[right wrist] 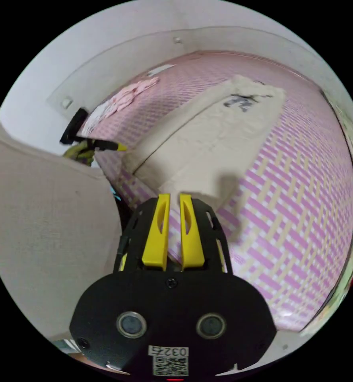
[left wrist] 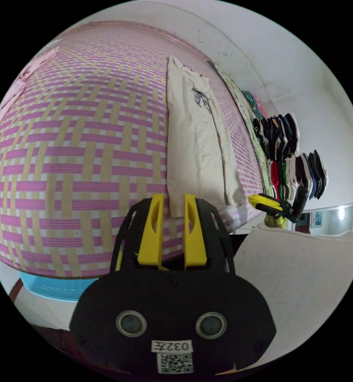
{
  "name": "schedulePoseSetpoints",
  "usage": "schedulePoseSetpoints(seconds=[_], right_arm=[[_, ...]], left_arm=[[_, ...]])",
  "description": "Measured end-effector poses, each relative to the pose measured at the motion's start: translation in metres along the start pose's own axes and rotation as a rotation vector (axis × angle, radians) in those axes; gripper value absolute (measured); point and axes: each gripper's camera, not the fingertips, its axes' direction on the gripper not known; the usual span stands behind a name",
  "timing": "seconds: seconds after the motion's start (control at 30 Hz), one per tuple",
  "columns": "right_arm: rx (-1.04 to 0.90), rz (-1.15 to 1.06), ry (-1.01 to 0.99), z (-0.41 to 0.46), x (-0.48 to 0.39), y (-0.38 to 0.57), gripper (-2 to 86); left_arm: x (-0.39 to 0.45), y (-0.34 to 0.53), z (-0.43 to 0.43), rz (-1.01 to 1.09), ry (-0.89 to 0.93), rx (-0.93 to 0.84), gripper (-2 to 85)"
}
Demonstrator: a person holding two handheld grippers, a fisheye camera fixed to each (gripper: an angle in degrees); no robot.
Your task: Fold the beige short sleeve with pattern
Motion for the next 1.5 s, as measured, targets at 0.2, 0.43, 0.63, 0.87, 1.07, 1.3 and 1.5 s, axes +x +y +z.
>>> schedulePoseSetpoints(seconds=[0.2, 0.43, 0.63, 0.87, 1.07, 1.3, 1.5], right_arm=[[0.076, 0.531, -0.189, -0.019, 0.114, 0.058, 8.0], [0.042, 0.626, -0.436, 0.000, 0.160, 0.068, 7.0], [0.048, 0.658, -0.547, 0.006, 0.187, 0.073, 2.7], [0.063, 0.619, -0.603, -0.008, 0.196, 0.083, -0.5], [-0.038, 0.541, -0.629, -0.012, 0.180, 0.092, -0.7], [0.137, 0.476, -0.578, -0.060, 0.216, 0.054, -0.7], [0.231, 0.415, -0.459, -0.089, 0.265, -0.013, -0.7]], left_arm=[[-0.031, -0.007, 0.003, -0.038, 0.057, -0.030, 4.0], [-0.037, -0.015, 0.019, 0.052, 0.113, -0.125, 3.7], [-0.066, -0.014, 0.022, -0.005, 0.211, -0.101, 0.8], [-0.075, -0.003, 0.020, 0.050, 0.266, -0.140, -1.6], [-0.073, 0.007, 0.023, 0.128, 0.294, -0.275, -1.7], [-0.072, -0.079, -0.018, 0.181, 0.384, -0.096, -1.7], [-0.071, -0.186, -0.016, 0.211, 0.318, -0.067, -1.7]])
